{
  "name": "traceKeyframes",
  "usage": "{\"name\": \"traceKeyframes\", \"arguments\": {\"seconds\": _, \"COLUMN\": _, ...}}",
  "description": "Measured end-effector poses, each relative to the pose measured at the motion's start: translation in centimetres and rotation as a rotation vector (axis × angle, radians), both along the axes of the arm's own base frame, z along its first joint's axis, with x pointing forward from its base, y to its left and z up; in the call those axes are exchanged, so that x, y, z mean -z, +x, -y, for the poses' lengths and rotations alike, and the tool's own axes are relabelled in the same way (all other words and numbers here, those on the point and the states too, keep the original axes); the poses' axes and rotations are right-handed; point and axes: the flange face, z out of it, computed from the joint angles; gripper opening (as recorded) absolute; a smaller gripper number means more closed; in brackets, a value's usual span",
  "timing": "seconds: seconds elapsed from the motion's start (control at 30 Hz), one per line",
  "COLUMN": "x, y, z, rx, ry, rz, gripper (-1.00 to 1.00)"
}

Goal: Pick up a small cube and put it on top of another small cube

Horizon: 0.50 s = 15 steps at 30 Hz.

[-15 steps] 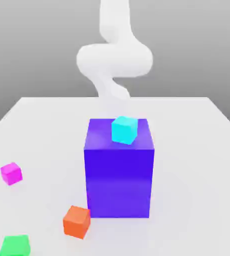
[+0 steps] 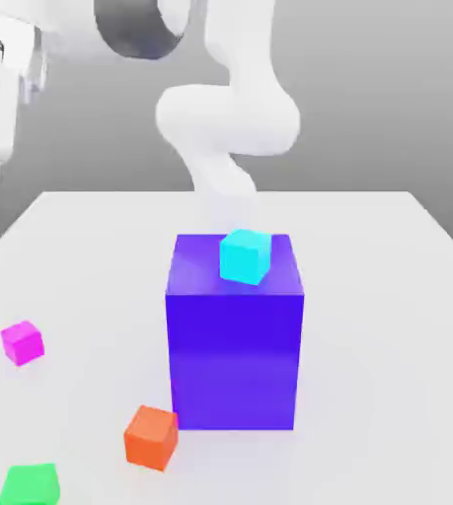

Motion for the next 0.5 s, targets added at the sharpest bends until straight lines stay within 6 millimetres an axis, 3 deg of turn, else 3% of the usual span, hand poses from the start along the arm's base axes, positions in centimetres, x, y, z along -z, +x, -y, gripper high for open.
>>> {"name": "traceKeyframes", "arguments": {"seconds": 0.17, "x": 8.9, "y": -5.5, "z": 5.0, "rx": 0.383, "ry": 0.125, "rz": -0.083, "gripper": 0.00}}
{"name": "traceKeyframes", "arguments": {"seconds": 0.23, "x": 12.3, "y": -8.9, "z": 7.0, "rx": 0.558, "ry": 0.171, "rz": -0.116, "gripper": 0.00}}
{"name": "traceKeyframes", "arguments": {"seconds": 0.37, "x": 18.5, "y": -15.3, "z": 8.5, "rx": 0.877, "ry": 0.251, "rz": -0.184, "gripper": 0.00}}
{"name": "traceKeyframes", "arguments": {"seconds": 0.5, "x": 23.0, "y": -16.5, "z": 8.4, "rx": 0.951, "ry": 0.266, "rz": -0.208, "gripper": 0.00}}
